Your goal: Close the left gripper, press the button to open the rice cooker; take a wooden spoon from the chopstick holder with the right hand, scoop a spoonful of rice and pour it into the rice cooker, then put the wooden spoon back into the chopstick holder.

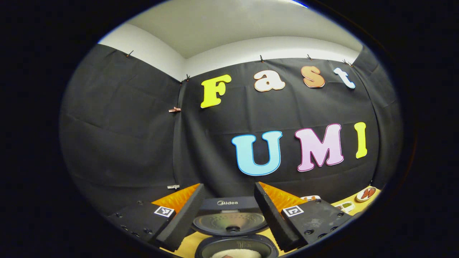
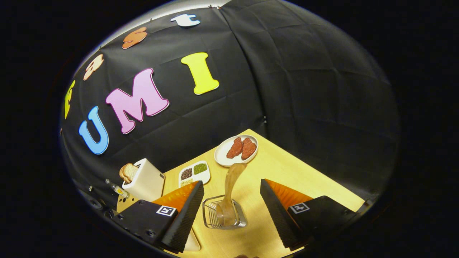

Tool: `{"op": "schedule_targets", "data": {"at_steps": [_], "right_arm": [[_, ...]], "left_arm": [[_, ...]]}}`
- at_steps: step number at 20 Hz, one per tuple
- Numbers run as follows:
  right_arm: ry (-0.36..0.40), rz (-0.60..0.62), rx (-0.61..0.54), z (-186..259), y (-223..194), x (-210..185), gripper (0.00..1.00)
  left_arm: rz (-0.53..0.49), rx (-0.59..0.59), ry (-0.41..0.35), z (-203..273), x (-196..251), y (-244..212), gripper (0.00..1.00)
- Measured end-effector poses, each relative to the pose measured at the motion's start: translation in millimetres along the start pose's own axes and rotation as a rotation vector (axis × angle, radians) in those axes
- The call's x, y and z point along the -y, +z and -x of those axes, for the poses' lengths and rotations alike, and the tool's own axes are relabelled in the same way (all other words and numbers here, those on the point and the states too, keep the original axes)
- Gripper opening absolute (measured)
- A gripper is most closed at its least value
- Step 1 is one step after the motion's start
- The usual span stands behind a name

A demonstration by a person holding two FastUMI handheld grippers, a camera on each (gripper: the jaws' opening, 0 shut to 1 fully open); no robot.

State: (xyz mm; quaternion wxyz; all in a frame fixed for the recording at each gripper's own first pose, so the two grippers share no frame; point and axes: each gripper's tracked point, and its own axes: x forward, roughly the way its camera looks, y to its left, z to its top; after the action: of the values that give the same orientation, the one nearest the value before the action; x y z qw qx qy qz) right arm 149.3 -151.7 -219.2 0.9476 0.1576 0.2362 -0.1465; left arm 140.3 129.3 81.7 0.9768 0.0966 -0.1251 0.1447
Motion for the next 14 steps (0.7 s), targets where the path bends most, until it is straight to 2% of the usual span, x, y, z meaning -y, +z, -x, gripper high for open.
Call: {"op": "schedule_targets", "data": {"at_steps": [4, 5, 8, 10, 12, 14], "right_arm": [[0.000, 0.076, 0.055, 50.7, 11.9, 4.3, 0.98], [-0.001, 0.086, 0.063, 62.3, 13.6, 4.3, 0.98], [-0.012, 0.090, 0.067, 90.8, 9.8, 5.3, 0.98], [-0.029, 0.095, 0.065, 102.1, 3.3, 8.5, 0.98], [-0.039, 0.091, 0.051, 108.3, -5.0, 9.3, 0.98], [-0.041, 0.076, 0.035, 111.5, -12.4, 6.9, 0.98]], "left_arm": [[0.061, -0.015, -0.018, -33.5, -7.8, -22.0, 0.92], [0.072, -0.018, -0.019, -40.3, -9.9, -25.7, 0.94], [0.039, -0.043, -0.045, -61.8, -6.6, -38.4, 0.94], [0.014, -0.083, -0.067, -69.6, -2.2, -49.3, 0.92], [0.026, -0.095, -0.071, -70.4, -0.3, -52.4, 0.96], [0.033, -0.123, -0.072, -66.1, 0.3, -54.4, 0.95]]}}
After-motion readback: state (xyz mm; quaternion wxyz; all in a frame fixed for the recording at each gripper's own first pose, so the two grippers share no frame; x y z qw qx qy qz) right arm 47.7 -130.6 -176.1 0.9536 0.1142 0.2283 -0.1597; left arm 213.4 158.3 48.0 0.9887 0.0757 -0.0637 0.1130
